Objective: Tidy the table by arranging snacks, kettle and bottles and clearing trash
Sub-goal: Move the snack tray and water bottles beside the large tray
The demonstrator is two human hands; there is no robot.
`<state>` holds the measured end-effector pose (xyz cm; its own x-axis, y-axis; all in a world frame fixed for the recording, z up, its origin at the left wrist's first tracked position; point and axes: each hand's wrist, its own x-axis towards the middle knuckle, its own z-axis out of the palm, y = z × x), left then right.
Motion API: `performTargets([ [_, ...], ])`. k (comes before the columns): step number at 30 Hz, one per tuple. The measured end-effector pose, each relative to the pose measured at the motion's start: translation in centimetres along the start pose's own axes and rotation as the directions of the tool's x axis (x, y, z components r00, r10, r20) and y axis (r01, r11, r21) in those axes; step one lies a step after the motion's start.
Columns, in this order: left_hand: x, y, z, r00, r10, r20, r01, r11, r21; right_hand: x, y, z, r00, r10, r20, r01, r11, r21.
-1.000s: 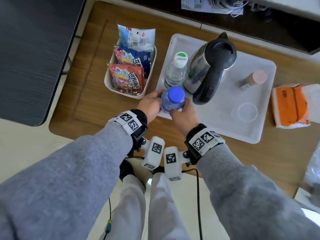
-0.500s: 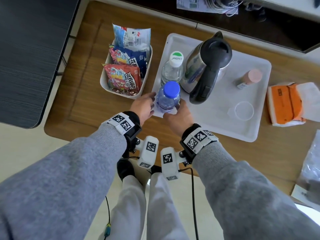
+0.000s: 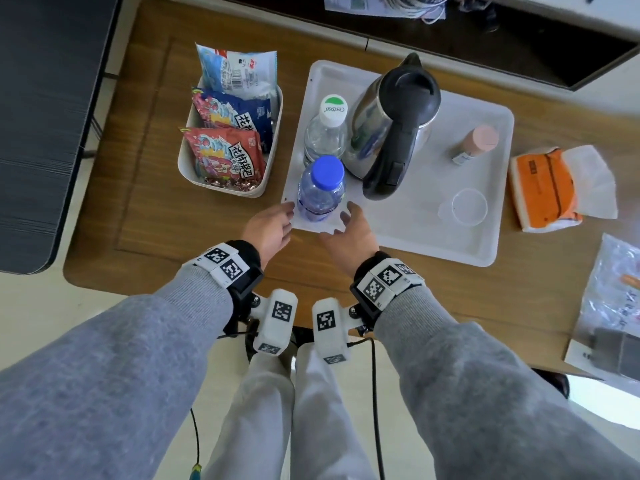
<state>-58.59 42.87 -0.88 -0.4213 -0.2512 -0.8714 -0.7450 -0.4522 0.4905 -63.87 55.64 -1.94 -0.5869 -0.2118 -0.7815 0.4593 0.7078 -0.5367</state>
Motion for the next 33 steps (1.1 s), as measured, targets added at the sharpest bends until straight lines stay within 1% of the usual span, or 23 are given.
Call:
performTargets([
  [3, 0.8, -0.1, -0.9, 0.999, -0.033, 0.017, 0.032, 0.997, 0.077, 1.6, -0.8, 0.4, 0.999, 0.044, 0.032, -0.046, 0.997, 0.061],
  [6, 1.6, -0.1, -2.2, 0.996, -0.084, 0.011, 0.082, 0.990, 0.115, 2.8, -1.4, 1.1, 0.994, 0.088, 0.062, -0.090, 0.995, 0.036],
  [11, 3.1, 1.5, -2.9, 0.995, -0.098, 0.021, 0.093, 0.982, 0.165, 4.9, -3.0, 0.5, 0.988, 0.145, 0.058, -0.146, 0.989, 0.021],
  [14, 3.7, 2.1, -3.5, 0.993, -0.117, 0.010, 0.114, 0.979, 0.171, 5.8, -3.0, 1.1, 0.982, 0.168, 0.083, -0.170, 0.985, 0.013],
  [18, 4.4, 3.2, -4.4, 0.994, -0.094, -0.047, 0.100, 0.984, 0.148, 6.9, -3.3, 1.5, 0.975, 0.192, 0.108, -0.190, 0.981, -0.033],
  [24, 5.0, 5.0, -4.8, 0.996, -0.048, -0.081, 0.056, 0.993, 0.100, 8.5, -4.4, 0.5, 0.972, 0.181, 0.146, -0.175, 0.983, -0.052],
  [33, 5.3, 5.6, -4.1, 0.993, -0.032, -0.110, 0.031, 0.999, -0.008, 9.8, -6.2, -1.1, 0.981, 0.142, 0.132, -0.135, 0.989, -0.061],
])
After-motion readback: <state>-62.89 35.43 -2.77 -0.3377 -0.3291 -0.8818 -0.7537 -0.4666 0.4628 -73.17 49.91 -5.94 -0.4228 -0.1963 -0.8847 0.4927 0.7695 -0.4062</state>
